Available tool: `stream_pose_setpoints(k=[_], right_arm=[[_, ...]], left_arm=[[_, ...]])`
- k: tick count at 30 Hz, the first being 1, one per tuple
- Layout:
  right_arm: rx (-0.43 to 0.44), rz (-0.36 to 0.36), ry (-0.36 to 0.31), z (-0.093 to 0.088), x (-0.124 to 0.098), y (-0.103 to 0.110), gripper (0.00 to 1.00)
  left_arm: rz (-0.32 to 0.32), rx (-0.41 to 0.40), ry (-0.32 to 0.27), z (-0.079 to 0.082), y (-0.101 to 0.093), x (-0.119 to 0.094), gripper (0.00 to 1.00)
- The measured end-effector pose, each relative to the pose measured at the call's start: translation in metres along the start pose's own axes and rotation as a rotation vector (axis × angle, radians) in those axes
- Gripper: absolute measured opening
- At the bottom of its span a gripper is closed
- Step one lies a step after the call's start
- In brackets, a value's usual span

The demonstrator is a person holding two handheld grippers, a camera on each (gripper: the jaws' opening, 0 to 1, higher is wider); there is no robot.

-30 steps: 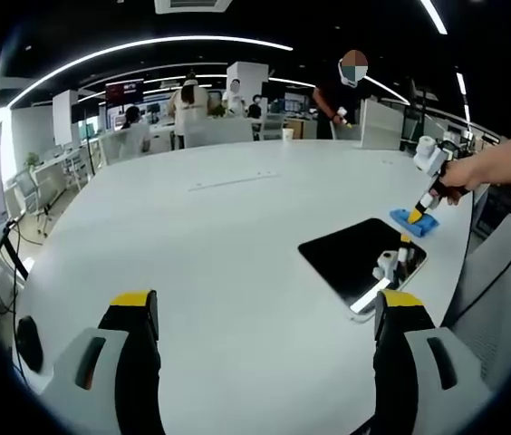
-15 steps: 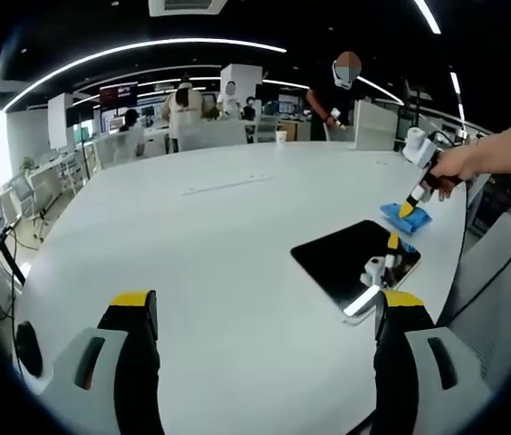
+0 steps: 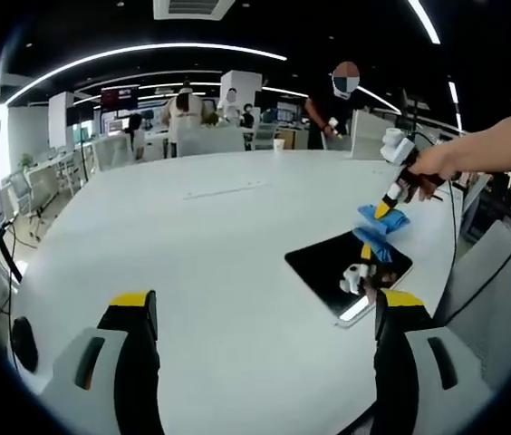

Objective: Wipe the mirror surface with the cleaning cloth until all visible marks leave the cleaned area.

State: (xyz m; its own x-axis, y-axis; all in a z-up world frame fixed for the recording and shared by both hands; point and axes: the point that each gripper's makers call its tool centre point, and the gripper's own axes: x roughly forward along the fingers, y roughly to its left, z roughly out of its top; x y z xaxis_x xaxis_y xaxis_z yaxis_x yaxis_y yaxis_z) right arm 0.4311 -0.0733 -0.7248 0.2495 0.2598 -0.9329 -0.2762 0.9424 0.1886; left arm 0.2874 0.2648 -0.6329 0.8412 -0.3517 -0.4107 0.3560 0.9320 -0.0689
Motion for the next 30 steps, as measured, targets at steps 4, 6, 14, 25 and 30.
stream_pose_setpoints(k=[4, 6, 14, 25, 30], right_arm=[[-0.006, 0.001, 0.019, 0.001, 0.008, 0.010, 0.02], [-0.004, 0.003, 0.026, 0.001, 0.011, 0.014, 0.02], [-0.026, -0.009, 0.062, -0.006, 0.022, 0.022, 0.02], [-0.032, -0.047, 0.074, -0.008, 0.022, 0.026, 0.02], [-0.040, -0.052, 0.080, -0.005, 0.027, 0.030, 0.02]], left_arm=[[0.007, -0.001, 0.008, -0.002, 0.004, -0.002, 0.99], [0.009, -0.001, 0.006, -0.002, 0.005, -0.003, 0.99], [0.008, 0.002, 0.012, -0.004, 0.009, -0.003, 0.99], [0.005, -0.003, 0.018, -0.008, 0.009, 0.000, 0.99], [-0.004, -0.010, 0.022, -0.011, 0.007, 0.002, 0.99]])
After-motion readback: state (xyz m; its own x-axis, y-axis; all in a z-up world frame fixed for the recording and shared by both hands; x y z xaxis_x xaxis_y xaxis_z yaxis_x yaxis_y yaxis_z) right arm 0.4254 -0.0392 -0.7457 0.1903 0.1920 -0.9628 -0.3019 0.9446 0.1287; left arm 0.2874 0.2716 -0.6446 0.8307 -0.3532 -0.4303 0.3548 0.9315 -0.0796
